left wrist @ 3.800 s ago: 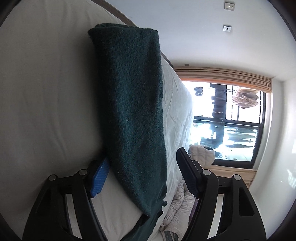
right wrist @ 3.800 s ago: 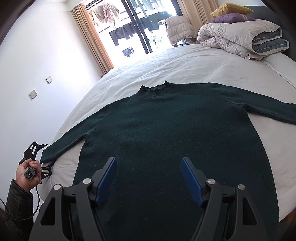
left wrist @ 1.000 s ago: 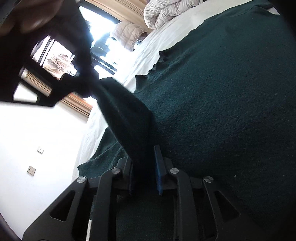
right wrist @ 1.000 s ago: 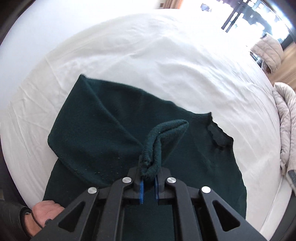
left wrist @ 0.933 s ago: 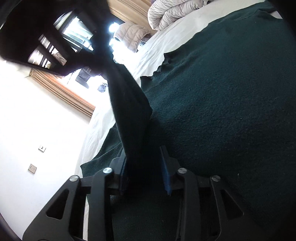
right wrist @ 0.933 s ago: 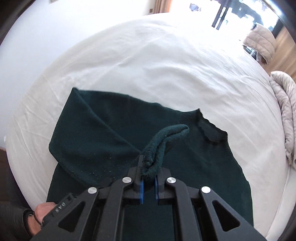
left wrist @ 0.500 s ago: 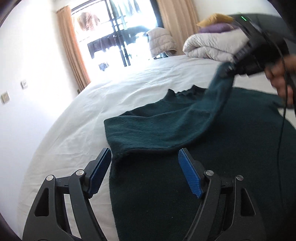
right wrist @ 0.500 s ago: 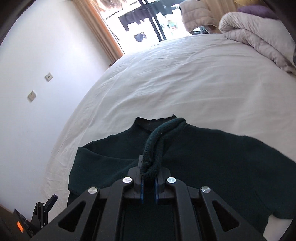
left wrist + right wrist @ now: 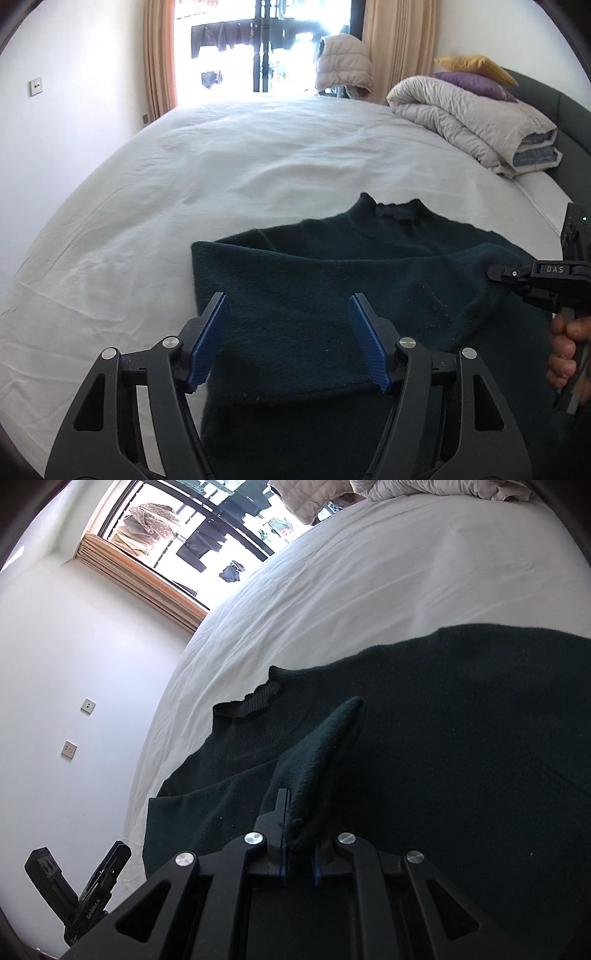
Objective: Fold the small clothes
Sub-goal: 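Grasp the other sleeve cuff with the right gripper and lift it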
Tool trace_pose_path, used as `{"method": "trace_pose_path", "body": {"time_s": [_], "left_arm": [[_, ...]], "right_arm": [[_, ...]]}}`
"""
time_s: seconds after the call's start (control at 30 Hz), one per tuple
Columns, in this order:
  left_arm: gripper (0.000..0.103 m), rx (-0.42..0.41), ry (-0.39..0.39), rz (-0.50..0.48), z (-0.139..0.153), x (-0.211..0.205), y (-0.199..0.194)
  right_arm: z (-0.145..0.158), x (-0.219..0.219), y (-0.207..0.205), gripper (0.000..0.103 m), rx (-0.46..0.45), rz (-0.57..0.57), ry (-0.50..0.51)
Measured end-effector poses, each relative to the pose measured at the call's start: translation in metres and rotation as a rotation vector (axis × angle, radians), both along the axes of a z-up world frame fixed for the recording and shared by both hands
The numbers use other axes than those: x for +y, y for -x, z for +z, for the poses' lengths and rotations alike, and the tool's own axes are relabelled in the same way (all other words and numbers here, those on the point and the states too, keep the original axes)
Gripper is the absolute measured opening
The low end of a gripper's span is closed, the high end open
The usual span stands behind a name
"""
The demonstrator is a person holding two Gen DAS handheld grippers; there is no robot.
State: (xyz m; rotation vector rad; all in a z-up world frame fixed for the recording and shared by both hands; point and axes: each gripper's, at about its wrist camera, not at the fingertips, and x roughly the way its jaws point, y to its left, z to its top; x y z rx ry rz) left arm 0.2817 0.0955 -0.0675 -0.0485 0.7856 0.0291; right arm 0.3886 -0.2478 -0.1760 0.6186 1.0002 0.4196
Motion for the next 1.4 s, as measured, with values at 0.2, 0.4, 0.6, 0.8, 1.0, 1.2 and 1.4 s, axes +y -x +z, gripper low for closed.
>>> {"method": "trace_pose_path", "body": {"time_s": [0.2, 0.4, 0.6, 0.8, 1.0, 1.2, 1.4], "left_arm": [[0.057, 0.127, -0.048, -0.006, -0.054, -0.002, -0.014], [0.057, 0.116, -0.072, -0.005, -0.058, -0.002, -0.007], [0.057, 0.079, -0.029, -0.008, -0.060, 0.002, -0.001], [0.057, 0.081, -0.063, -0.012, -0.064, -0.003, -0.001], [0.057, 0.068, -0.060, -0.011, -0.067, -0.002, 0.003], [0.057, 0.063, -0.047, -0.008, -0.068, -0.002, 0.004], [0.057, 0.060, -0.014, -0.007, -0.070, 0.003, 0.006]], "right_arm": [[-0.022, -0.022, 0.003, 0.012, 0.059, -0.080, -0.070], [-0.026, -0.020, 0.001, 0.010, 0.058, -0.095, -0.065], [-0.023, -0.026, 0.014, 0.009, 0.059, -0.145, -0.070], [-0.028, -0.032, 0.014, 0.008, 0.070, -0.165, -0.088], [0.006, -0.048, 0.038, 0.030, 0.016, -0.372, 0.106], [0.039, 0.027, 0.012, 0.031, -0.088, -0.023, 0.023], [-0.031, 0.056, -0.025, 0.015, 0.093, 0.029, -0.114]]}}
